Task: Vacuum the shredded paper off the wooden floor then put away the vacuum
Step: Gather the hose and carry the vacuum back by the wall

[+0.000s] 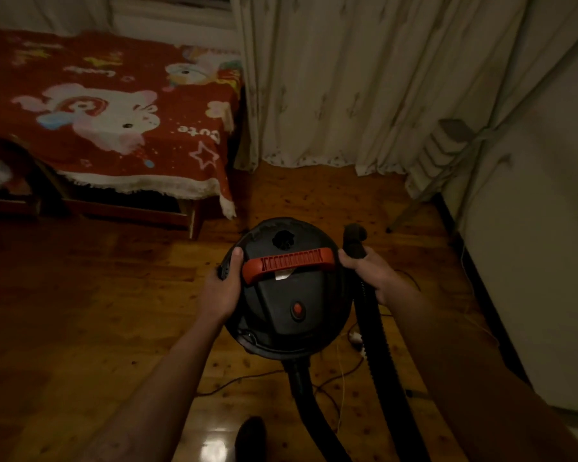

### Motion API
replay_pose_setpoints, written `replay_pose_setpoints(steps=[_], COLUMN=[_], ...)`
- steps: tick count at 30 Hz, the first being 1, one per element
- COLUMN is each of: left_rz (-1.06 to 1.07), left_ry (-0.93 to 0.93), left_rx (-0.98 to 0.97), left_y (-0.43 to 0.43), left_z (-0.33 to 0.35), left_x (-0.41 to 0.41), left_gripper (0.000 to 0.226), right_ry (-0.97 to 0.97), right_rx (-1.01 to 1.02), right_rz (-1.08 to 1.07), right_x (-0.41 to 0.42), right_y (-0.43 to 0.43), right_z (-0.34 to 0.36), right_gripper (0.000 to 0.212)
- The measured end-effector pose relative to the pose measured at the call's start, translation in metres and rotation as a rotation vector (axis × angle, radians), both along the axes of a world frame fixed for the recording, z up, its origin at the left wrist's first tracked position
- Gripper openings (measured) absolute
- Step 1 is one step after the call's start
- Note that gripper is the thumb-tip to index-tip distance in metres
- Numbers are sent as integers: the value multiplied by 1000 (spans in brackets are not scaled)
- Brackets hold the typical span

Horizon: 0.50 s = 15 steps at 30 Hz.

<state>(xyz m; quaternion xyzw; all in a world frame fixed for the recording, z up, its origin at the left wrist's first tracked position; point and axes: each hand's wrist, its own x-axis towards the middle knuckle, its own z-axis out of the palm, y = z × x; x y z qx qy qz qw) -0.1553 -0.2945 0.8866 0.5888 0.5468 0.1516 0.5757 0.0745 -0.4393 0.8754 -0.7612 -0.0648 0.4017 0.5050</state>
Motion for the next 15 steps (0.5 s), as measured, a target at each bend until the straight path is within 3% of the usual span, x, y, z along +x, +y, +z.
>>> replay_pose_setpoints(steps=[6,12,15], left_rz=[-70,-133,-183], left_ry=[-18,-56,-51], left_rx=[-6,-21,-18], left_y=[38,54,56], left_z=[-1,5,6], left_x=[42,91,121], left_gripper=[92,87,106], right_ry=[-8,-32,-46], right_rx=[20,40,54], right_rz=[-67,-76,-63], right_x=[34,73,101], right_y=[23,24,19], right_z=[2,9,5], right_gripper=[74,61,48])
